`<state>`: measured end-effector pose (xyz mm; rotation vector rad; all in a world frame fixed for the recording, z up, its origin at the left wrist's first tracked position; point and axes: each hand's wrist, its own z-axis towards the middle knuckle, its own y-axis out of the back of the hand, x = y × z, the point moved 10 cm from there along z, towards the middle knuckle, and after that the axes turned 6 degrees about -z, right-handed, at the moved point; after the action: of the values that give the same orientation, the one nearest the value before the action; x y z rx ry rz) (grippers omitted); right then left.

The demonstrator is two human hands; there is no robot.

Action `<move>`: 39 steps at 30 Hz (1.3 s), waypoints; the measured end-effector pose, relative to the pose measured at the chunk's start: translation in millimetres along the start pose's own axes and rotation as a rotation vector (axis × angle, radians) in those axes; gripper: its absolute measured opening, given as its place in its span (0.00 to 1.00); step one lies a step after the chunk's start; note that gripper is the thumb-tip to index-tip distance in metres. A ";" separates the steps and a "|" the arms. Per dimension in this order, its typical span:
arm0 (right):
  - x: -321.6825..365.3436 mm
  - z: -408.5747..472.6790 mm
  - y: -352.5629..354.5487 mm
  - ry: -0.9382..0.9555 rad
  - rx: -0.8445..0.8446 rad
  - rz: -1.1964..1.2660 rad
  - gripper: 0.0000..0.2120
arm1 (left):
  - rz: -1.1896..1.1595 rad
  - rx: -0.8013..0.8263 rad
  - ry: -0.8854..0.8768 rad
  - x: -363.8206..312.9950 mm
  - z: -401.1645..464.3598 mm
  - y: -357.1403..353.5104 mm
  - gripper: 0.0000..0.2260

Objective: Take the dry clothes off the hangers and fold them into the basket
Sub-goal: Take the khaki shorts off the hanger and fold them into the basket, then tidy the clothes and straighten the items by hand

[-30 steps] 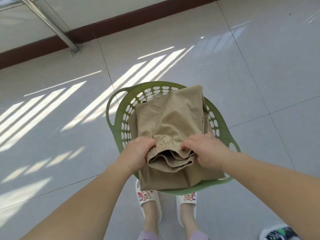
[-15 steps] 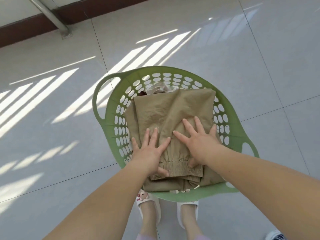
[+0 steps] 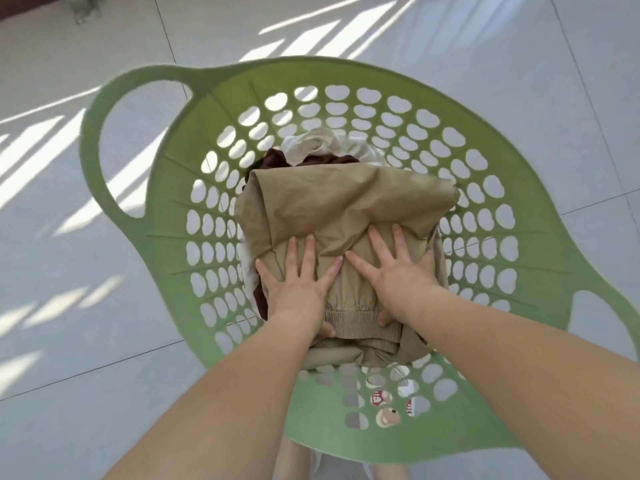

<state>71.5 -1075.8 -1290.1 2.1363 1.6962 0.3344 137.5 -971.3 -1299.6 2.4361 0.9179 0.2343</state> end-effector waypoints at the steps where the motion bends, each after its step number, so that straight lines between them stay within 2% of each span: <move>1: 0.9 1.6 -0.9 0.001 0.023 -0.002 0.58 | 0.004 0.012 0.002 0.2 0.2 -0.5 0.55; 4: 0.5 -8.5 5.0 -0.001 0.095 0.002 0.57 | -0.021 0.067 -0.008 -1.8 -10.4 6.0 0.54; 7: -1.6 -37.4 27.7 0.010 0.077 0.022 0.48 | -0.132 0.071 -0.033 -3.0 -34.9 29.2 0.49; 11: -9.0 -100.0 98.3 0.046 -0.249 0.057 0.23 | -0.311 -0.180 -0.143 -8.2 -85.3 106.6 0.31; 14: -11.7 -173.2 159.6 0.067 -0.402 0.128 0.13 | -0.443 -0.306 -0.218 -8.4 -150.7 173.8 0.24; 19: -13.6 -292.5 242.2 0.095 -0.613 0.251 0.11 | -0.649 -0.532 -0.327 -8.0 -267.8 273.5 0.13; 24: -19.1 -422.6 309.2 0.118 -0.824 0.342 0.12 | -0.721 -0.737 -0.384 5.2 -387.3 354.7 0.10; 32: -33.3 -624.5 419.0 0.114 -1.207 0.363 0.11 | -0.632 -1.098 -0.541 13.3 -582.6 486.7 0.09; 39: -24.5 -772.9 485.7 0.227 -1.536 0.312 0.10 | -0.509 -1.446 -0.639 22.8 -736.5 555.2 0.10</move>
<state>167.8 -1073.6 -382.1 1.1039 0.5964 1.4153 223.4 -1005.9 -381.7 0.8098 0.6333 -0.0800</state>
